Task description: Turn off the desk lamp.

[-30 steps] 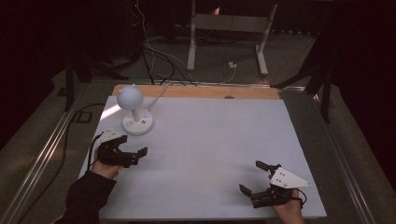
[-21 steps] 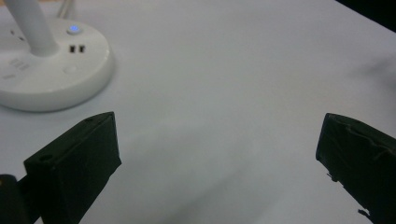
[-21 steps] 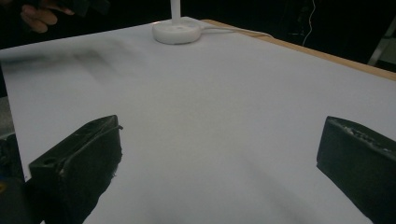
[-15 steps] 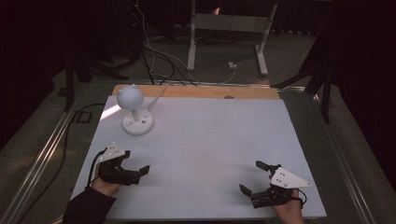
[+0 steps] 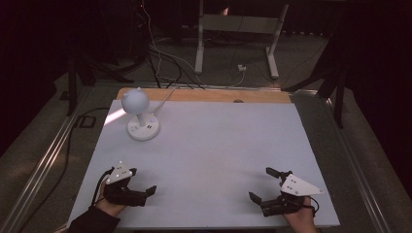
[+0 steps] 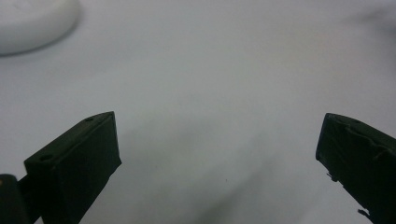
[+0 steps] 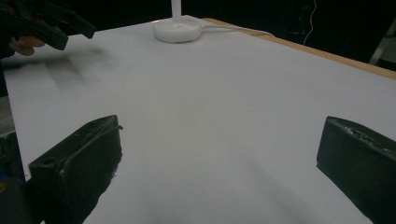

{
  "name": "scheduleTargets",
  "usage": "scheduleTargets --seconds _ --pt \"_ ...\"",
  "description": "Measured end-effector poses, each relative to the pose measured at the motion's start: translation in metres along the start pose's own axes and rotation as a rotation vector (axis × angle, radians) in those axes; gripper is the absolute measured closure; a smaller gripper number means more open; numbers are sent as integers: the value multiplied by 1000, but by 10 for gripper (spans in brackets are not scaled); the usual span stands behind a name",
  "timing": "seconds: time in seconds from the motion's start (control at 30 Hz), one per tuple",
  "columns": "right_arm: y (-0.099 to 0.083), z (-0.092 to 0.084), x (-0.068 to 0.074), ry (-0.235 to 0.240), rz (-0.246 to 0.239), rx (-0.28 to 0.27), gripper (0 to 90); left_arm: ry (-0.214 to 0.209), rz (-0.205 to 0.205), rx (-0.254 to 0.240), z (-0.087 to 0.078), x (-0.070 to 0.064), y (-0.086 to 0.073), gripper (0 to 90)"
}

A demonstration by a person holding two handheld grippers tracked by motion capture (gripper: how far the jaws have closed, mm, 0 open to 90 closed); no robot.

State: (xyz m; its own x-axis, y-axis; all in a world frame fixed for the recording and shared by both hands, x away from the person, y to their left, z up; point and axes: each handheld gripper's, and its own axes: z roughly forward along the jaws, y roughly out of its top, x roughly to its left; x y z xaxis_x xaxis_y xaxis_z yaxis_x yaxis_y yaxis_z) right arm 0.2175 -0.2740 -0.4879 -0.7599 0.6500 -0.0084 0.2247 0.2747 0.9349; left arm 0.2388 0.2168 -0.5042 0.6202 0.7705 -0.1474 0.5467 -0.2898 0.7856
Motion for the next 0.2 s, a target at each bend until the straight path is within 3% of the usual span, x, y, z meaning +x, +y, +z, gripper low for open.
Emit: scheduleTargets --seconds 0.2 --pt "0 1 0 4 -1 4 0 4 7 -22 1 1 1 4"
